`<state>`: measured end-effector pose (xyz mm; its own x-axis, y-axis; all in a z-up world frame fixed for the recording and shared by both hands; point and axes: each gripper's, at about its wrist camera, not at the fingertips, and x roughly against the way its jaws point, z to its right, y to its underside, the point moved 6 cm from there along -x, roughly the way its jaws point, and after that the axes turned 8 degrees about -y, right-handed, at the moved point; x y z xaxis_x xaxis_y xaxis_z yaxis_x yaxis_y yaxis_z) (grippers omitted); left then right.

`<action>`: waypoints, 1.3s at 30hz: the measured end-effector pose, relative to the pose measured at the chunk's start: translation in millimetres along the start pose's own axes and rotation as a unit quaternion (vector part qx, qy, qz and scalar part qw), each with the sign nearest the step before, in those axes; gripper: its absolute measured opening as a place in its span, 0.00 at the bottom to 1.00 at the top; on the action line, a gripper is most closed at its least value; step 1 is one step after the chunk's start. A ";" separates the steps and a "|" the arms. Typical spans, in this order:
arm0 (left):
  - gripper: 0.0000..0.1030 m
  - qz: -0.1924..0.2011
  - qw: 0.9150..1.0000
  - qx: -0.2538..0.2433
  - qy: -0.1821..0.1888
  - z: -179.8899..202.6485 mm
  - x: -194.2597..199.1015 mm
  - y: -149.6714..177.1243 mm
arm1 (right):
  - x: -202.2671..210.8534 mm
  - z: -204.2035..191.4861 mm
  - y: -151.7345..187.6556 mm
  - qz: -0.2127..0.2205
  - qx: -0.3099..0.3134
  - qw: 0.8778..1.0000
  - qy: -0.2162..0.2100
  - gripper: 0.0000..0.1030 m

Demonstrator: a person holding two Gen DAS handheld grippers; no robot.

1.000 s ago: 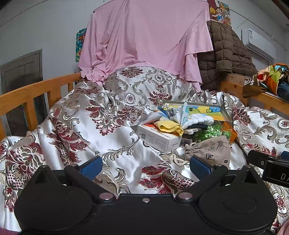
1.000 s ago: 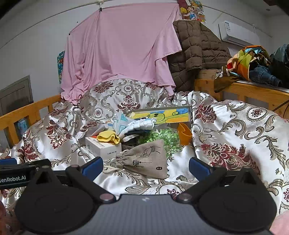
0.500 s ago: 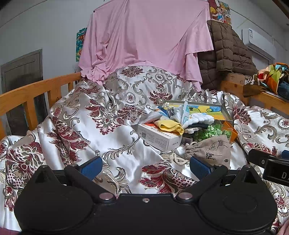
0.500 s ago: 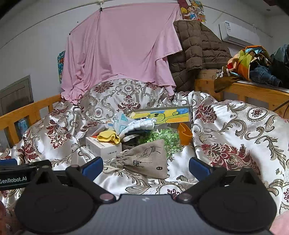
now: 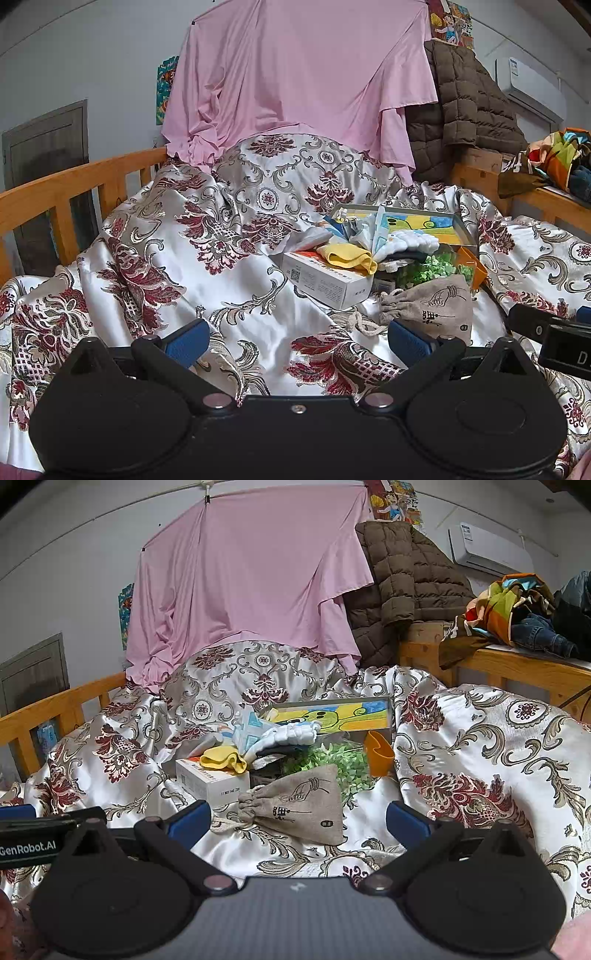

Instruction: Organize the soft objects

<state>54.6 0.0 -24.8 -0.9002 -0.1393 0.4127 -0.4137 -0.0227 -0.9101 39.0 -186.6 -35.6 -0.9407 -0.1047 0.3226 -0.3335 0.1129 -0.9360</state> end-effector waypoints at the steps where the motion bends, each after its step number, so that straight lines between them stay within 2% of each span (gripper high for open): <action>1: 0.99 0.000 1.000 0.000 0.000 0.0 0.0 0.0 | 0.0 0.0 0.0 0.000 0.000 1.000 0.000 1.00; 34: 0.99 0.000 1.000 -0.001 -0.001 -0.1 0.0 0.0 | -1.2 0.5 -0.5 -0.001 0.000 1.000 0.000 1.00; 39: 0.99 -0.002 1.000 0.011 -0.005 -2.2 -2.4 -0.4 | -0.8 2.1 -1.8 -0.002 -0.012 1.000 0.000 1.00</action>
<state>56.6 2.5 -25.4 -0.8974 -0.1484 0.4155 -0.4136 -0.0449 -0.9094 40.5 -188.8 -34.5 -0.9396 -0.1048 0.3258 -0.3381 0.1370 -0.9311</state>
